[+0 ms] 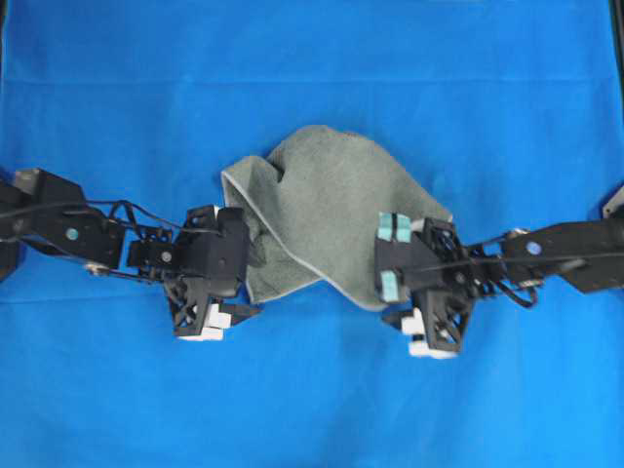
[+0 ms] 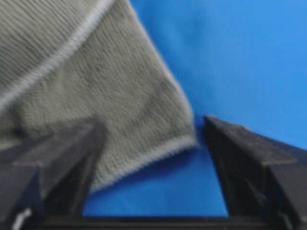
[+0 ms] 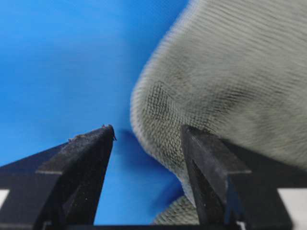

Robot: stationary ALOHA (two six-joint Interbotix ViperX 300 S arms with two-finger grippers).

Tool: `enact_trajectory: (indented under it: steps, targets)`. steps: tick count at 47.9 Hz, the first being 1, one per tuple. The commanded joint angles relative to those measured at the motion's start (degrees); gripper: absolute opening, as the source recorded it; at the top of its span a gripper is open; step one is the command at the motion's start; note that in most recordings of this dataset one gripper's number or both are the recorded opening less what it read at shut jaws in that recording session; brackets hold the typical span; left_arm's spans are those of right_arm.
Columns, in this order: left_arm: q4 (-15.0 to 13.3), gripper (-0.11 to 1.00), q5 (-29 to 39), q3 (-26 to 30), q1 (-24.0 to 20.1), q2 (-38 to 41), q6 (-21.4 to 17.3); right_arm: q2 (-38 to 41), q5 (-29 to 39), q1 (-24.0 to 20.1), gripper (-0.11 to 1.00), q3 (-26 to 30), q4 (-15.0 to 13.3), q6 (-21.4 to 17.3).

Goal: Fold a large towel.
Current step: 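Reach both grippers to the towel's left and right edges and grasp them, then lift the towel with both grippers and shake it out flat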

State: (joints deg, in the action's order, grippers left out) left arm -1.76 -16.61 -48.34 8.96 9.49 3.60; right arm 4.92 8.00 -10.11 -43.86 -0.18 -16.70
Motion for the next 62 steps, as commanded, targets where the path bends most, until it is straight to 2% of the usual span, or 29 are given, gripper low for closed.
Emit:
enact_trajectory:
  steps: [1, 5, 8, 13, 17, 22, 28, 38, 42, 48, 50, 56, 60, 62]
  targets:
    - [0.00, 0.79, 1.05, 1.49, -0.18, 0.79, -0.09, 0.88, -0.35, 0.62, 0.61, 1.49, 0.09, -0.09]
    - [0.00, 0.77, 5.01, 2.29, -0.53, 1.14, -0.18, 2.02, -0.35, 1.32, 0.61, 2.29, 0.00, -0.09]
    - [0.00, 0.72, 7.82, 2.72, -0.62, 1.23, -0.26, 2.20, -0.35, 1.85, 0.61, 2.64, -0.44, 0.09]
    - [0.00, 0.48, 11.78, 2.99, -0.62, 1.14, -0.53, 2.20, -0.18, 2.64, 0.54, 2.72, -1.14, 0.00]
    - [0.09, 0.25, 14.85, 2.99, -0.62, 0.09, -0.79, 1.93, 0.09, 2.81, 0.34, 2.81, -1.23, 0.00]
    - [0.09, 0.04, 17.93, 2.99, -0.62, -2.81, -1.49, 0.09, 1.41, 2.72, 0.05, 3.25, -1.14, -0.09]
    - [0.18, 0.03, 21.80, 3.08, -0.79, -9.67, -3.96, -5.27, 5.01, 2.64, 0.02, 3.69, -1.14, 0.00]
    - [0.18, 0.03, 30.41, 4.22, -2.02, -24.79, -8.26, -19.95, 12.83, 2.72, 0.02, 5.54, -1.93, 0.53]
    - [0.18, 0.03, 33.66, 4.92, -3.87, -31.29, -10.46, -26.28, 15.21, 2.81, 0.02, 6.68, -4.13, 0.53]
    - [0.26, 0.03, 34.98, 5.62, -7.29, -39.81, -14.77, -36.39, 16.87, 4.22, 0.02, 7.65, -9.84, 0.09]
    - [0.26, 0.03, 34.98, 5.80, -8.35, -42.63, -16.70, -39.29, 16.87, 5.27, 0.02, 7.65, -11.34, 0.00]
    - [1.05, 0.03, 34.28, 7.38, -13.01, -50.71, -17.40, -47.46, 16.87, 9.84, 0.02, 7.38, -14.24, -0.09]
    - [0.70, 0.03, 33.05, 8.44, -15.21, -54.40, -24.43, -51.77, 16.79, 14.85, 0.02, 7.65, -15.21, -0.09]
    - [0.70, 0.03, 31.46, 9.05, -16.17, -55.55, -25.58, -53.09, 16.79, 17.49, 0.02, 8.00, -15.38, -0.09]
